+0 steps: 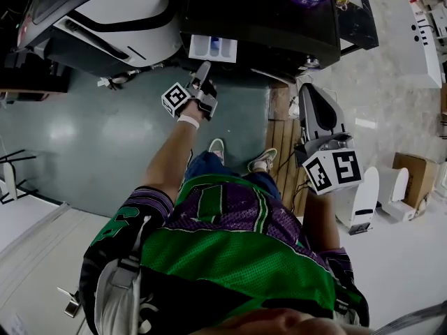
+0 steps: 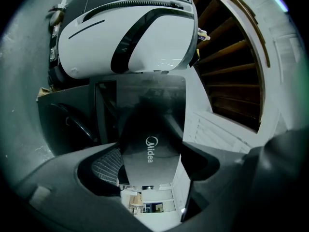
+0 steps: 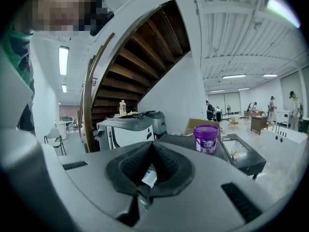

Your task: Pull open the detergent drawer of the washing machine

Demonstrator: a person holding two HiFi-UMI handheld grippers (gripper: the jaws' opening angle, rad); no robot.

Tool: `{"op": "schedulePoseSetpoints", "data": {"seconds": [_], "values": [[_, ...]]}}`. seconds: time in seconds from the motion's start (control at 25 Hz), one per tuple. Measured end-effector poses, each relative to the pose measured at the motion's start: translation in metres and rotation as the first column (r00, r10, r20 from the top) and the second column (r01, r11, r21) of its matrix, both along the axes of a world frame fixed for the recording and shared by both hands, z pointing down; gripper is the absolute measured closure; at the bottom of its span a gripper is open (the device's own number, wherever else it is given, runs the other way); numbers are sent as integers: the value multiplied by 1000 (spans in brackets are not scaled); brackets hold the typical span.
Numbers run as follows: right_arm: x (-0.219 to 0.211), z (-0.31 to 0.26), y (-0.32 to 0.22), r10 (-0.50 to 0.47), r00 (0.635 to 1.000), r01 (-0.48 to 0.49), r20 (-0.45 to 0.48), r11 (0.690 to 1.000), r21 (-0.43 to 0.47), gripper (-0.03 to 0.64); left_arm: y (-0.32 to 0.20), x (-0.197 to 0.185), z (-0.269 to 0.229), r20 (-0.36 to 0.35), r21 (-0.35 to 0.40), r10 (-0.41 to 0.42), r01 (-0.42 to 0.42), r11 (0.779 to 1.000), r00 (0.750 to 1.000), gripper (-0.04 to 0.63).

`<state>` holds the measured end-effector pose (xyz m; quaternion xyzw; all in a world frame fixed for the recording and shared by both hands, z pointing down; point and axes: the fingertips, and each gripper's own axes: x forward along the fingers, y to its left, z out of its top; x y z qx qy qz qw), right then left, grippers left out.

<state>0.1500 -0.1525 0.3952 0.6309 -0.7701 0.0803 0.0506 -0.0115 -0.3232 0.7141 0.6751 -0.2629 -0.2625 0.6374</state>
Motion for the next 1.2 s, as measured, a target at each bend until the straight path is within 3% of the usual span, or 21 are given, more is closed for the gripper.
{"op": "schedulePoseSetpoints", "data": {"seconds": [0.76,0.84,0.92,0.96,1.0,1.08,1.2], "values": [[-6,-14,-2,-86,996,86,10,996,30,615,49,-16,1,-13,-27,10,-10,1000,1000,217],[-5,-15,-2,-93,996,92,7,995,31,615,53,-18,-4,-17,-26,1,-2,1000,1000,329],[-4,-16,-3,-94,996,93,7,995,28,615,53,-24,-1,28,-22,-18,19,1000,999,483],[-4,-16,-3,-93,996,93,8,995,24,615,53,-27,0,37,-19,-25,25,1000,999,500],[-4,-16,-2,-94,996,94,6,995,20,615,54,-29,0,23,-14,-25,25,1000,999,486],[-5,-19,-1,-100,995,100,-1,995,20,615,58,-29,-6,-29,3,-10,10,1000,1000,393],[-3,-23,0,-101,995,101,-6,995,27,615,62,-29,-13,-50,17,0,0,1000,999,336]]}}
